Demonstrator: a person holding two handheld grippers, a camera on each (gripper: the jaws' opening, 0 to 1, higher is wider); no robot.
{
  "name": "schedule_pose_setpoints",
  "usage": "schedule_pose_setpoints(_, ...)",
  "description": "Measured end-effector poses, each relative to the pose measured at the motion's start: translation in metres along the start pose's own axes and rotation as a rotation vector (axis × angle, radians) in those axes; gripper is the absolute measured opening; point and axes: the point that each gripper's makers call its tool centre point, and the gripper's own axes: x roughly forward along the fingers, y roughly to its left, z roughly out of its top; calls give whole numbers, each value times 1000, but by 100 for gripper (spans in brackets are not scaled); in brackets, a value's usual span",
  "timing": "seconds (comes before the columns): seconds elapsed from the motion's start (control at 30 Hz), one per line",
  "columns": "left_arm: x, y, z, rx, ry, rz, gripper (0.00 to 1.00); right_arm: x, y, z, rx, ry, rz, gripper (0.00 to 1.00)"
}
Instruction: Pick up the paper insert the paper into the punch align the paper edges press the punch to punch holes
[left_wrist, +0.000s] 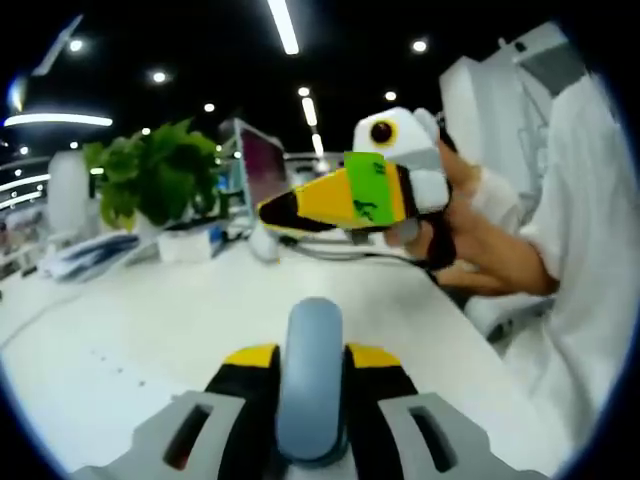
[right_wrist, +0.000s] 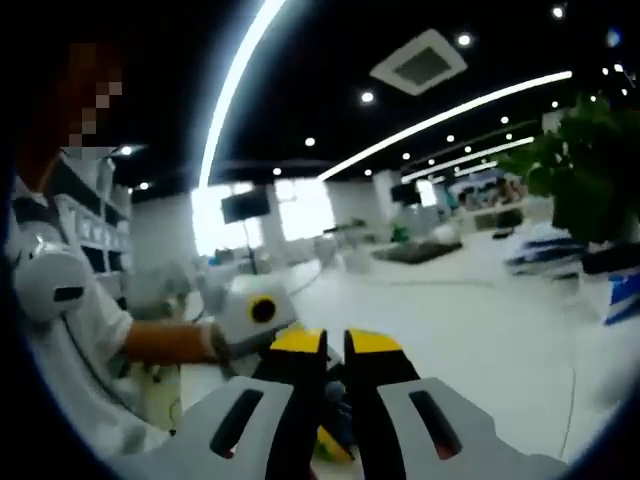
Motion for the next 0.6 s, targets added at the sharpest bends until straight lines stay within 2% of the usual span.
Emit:
schedule_pose_setpoints(0.03, 0, 0, 0, 0, 0, 0, 27, 4, 1, -1, -27, 6, -13, 5)
schedule_pose_setpoints(0.07, 0, 0, 0, 0, 0, 0, 27, 7, 3, -7, -13, 33, -21, 5)
schedule_pose_setpoints(0.1, 0, 0, 0, 1, 0, -1, 27, 10, 8, -12, -32, 63, 5, 5)
schedule_pose_setpoints(0.23, 1, -1, 0, 3, 0, -1, 27, 16, 19, -12, -96, 58, 35, 5)
schedule_pose_setpoints(0.33, 1, -1, -1, 4, 1, -2, 27, 17, 9, -28, -111, 138, -6, 4)
schedule_pose_setpoints(0.37, 1, -1, -1, 4, 1, -2, 27, 17, 6, -29, -93, 129, -27, 4)
schedule_pose_setpoints(0.4, 1, -1, -1, 4, 1, -3, 27, 20, 6, -29, -72, 120, -12, 4)
schedule_pose_setpoints(0.5, 1, -1, -1, 7, 2, -4, 27, 16, 6, -30, -78, 117, -8, 4)
schedule_pose_setpoints(0.6, 2, 0, 0, 9, -1, -3, 26, 18, -3, -34, -82, 124, -46, 4)
